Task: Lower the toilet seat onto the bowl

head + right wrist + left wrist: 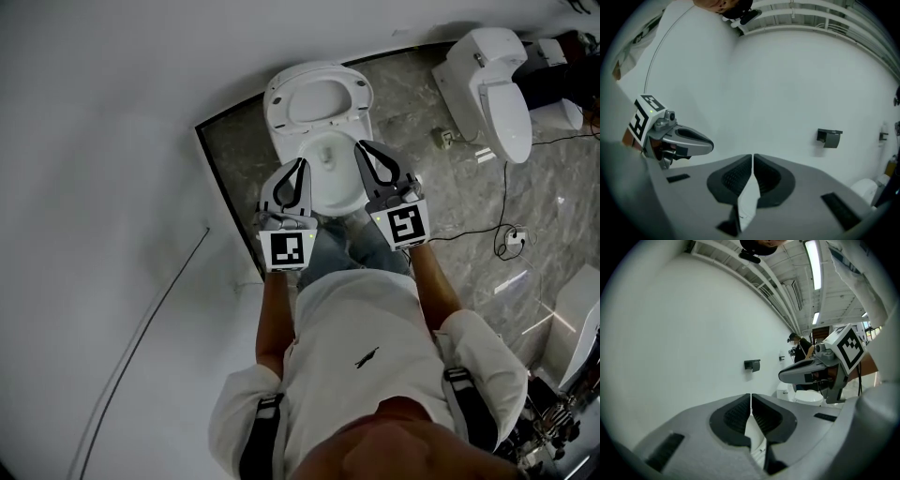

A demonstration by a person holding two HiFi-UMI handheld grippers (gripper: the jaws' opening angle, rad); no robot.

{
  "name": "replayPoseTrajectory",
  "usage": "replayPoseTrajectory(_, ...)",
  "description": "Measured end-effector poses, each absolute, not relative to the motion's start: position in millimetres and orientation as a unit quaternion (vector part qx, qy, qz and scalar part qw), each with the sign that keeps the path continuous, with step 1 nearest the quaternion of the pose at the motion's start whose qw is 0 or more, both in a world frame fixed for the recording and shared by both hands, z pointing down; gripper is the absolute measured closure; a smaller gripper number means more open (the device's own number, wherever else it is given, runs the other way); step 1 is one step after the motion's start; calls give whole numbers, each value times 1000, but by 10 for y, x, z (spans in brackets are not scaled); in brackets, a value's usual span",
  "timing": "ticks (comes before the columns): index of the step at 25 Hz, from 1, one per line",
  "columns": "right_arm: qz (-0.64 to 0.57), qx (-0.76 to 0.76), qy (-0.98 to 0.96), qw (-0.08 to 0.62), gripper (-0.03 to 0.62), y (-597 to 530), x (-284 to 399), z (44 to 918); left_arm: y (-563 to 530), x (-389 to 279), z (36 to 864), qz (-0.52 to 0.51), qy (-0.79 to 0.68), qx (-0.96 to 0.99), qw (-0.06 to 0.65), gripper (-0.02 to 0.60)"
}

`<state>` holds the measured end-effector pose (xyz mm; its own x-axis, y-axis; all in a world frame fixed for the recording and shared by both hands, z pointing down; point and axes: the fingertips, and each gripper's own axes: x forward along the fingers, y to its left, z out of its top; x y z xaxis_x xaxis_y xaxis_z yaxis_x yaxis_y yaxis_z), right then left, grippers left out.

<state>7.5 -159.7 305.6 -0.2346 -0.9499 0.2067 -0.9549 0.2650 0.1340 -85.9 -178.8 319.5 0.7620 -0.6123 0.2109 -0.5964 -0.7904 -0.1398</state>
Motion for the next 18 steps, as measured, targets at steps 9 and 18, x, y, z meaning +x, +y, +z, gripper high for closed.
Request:
replayPoseTrajectory(9,16,618,-770,155,560,-1884,429,3550,-2140,-655,3640,-151,309,-938,45,551)
replayPoseTrajectory(18,23,599,-780,179,560,-2221,620,3870,-2479,-515,3950,-177,317,-931,45,551)
